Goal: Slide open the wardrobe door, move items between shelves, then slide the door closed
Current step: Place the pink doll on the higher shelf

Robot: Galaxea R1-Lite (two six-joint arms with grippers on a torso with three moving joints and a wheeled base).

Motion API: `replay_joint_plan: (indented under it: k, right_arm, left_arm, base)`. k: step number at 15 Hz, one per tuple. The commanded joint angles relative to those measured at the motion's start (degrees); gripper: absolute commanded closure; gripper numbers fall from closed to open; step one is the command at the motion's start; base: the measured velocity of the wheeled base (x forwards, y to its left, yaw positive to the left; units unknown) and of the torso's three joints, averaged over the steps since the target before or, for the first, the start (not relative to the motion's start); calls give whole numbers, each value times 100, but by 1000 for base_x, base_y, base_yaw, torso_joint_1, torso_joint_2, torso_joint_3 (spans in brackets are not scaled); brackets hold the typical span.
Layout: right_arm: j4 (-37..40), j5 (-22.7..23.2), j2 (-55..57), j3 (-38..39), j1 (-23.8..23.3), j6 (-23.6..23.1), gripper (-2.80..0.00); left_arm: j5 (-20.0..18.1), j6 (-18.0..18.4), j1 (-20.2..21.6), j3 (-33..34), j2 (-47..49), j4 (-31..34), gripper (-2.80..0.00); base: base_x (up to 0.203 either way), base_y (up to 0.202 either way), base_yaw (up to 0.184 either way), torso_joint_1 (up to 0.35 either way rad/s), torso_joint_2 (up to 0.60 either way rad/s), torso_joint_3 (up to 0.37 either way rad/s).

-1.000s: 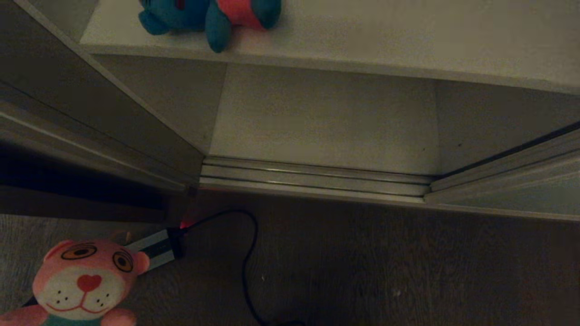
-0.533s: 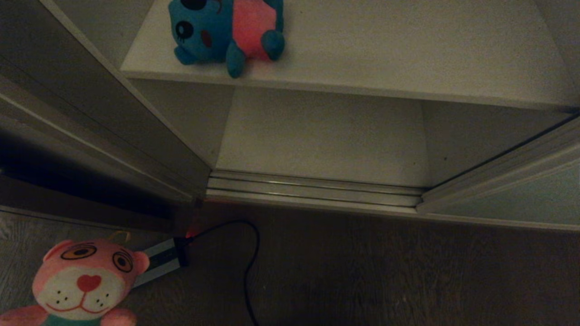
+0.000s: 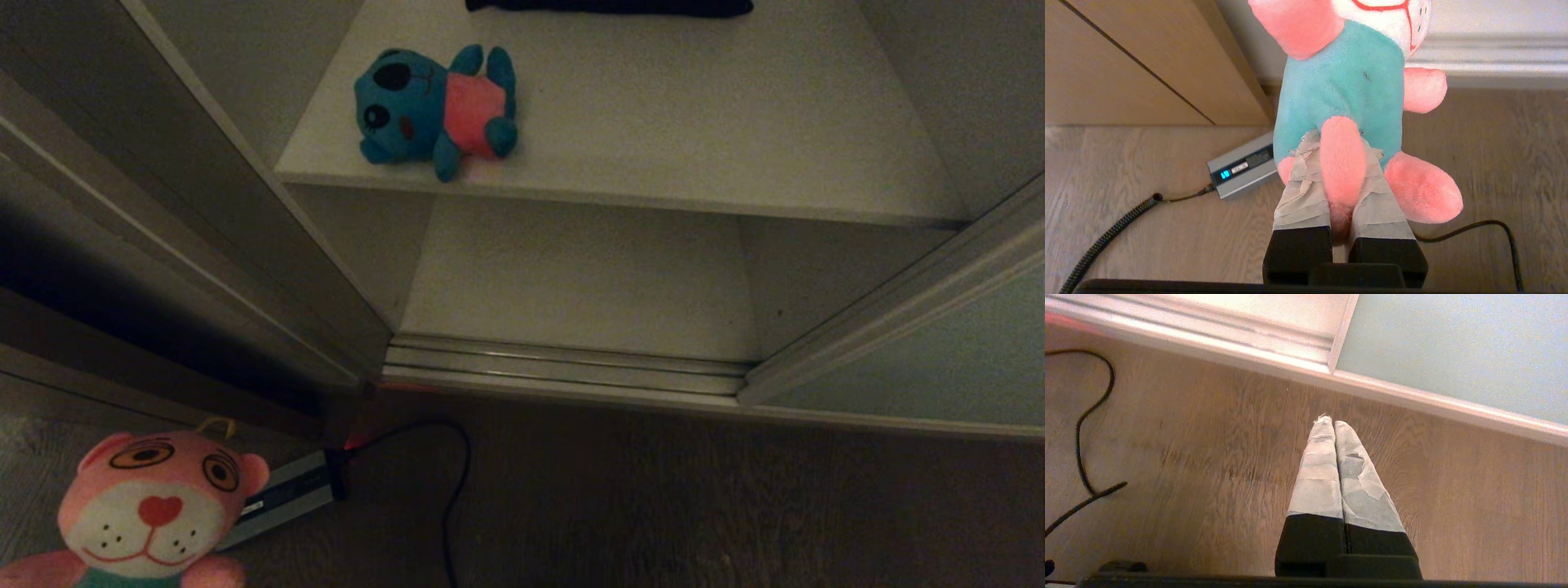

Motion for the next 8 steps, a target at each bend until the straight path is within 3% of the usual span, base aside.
replay_joint_plan:
  k: [1, 8]
  right_arm:
    - [2, 5, -10, 5, 0, -5, 0]
    - [2, 5, -5, 6, 0, -5, 0]
  left_arm:
    - [-1, -15, 0, 0, 9, 2, 0]
    - [-1, -15, 0, 0, 8, 2, 0]
  base:
    - [0, 0, 0, 5, -2, 205]
    - [0, 0, 0, 2, 3, 200]
